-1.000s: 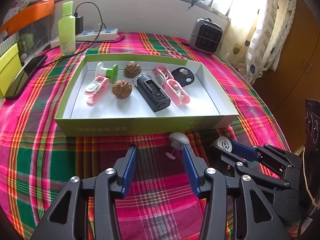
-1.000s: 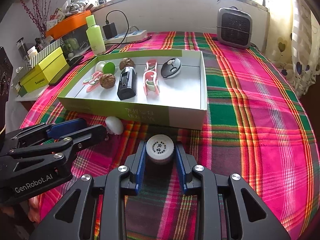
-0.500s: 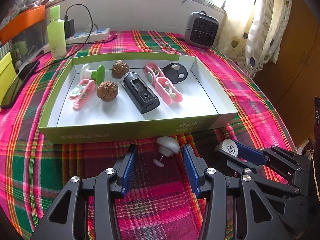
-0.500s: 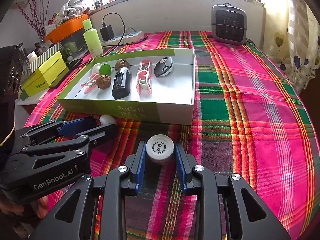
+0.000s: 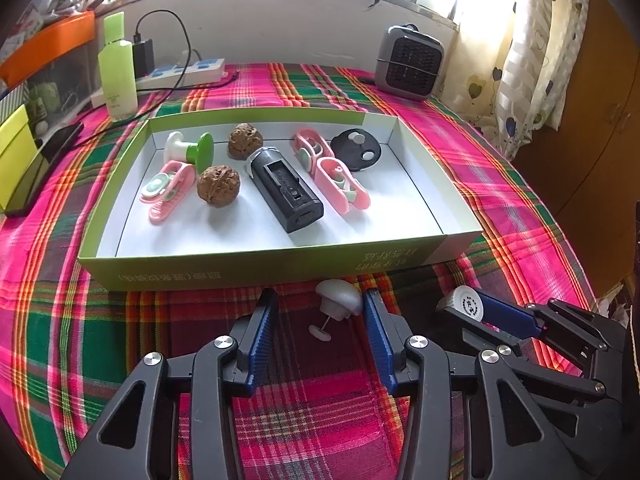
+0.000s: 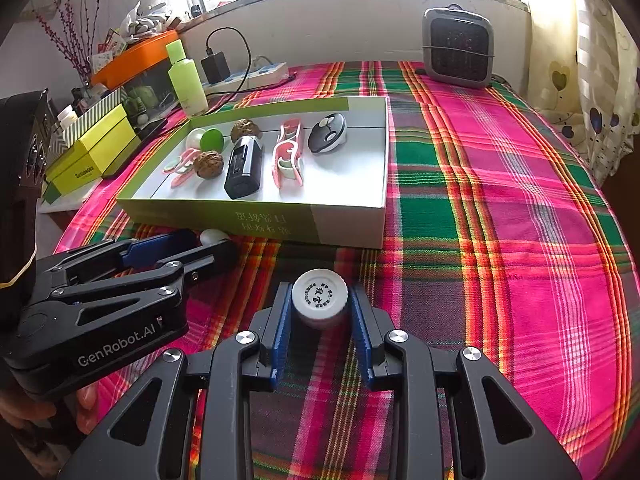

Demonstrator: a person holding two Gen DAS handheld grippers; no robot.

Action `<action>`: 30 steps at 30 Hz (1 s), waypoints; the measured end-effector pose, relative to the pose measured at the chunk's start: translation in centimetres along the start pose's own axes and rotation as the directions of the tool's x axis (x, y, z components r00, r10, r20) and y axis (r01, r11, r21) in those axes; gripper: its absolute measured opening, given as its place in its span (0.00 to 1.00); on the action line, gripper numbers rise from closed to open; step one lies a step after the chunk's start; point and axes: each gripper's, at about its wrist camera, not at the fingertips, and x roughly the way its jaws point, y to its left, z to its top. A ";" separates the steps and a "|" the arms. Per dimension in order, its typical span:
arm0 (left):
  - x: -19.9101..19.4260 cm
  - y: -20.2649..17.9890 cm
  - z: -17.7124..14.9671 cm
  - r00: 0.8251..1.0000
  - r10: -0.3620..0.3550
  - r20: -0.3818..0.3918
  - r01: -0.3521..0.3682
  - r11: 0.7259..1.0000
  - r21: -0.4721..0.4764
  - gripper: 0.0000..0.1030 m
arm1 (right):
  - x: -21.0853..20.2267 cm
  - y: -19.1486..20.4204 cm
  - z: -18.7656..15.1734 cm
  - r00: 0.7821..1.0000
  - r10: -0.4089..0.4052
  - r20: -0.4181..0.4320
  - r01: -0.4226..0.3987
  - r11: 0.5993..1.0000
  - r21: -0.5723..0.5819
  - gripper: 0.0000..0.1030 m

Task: Organize objects
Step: 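Close the right tool on the white printed disc while the left tool grasps the white knob, then lift the white disc and white knob with both tools and carry over the box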

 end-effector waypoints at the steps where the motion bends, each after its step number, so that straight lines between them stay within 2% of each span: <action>1: 0.0 0.0 0.0 1.000 0.002 0.000 -0.002 1.000 0.000 0.36 | 0.0 0.0 0.0 1.000 0.000 0.000 0.000 1.000 0.000 0.29; 10: 0.0 0.0 0.0 1.000 0.003 -0.001 -0.003 1.000 -0.001 0.25 | 0.0 0.0 0.0 1.000 0.001 0.000 -0.001 1.000 0.001 0.29; 30: -0.3 0.2 -0.2 1.000 -0.002 0.004 0.002 1.000 -0.014 0.22 | 0.0 0.1 -0.1 1.000 -0.008 0.000 0.008 1.000 -0.005 0.29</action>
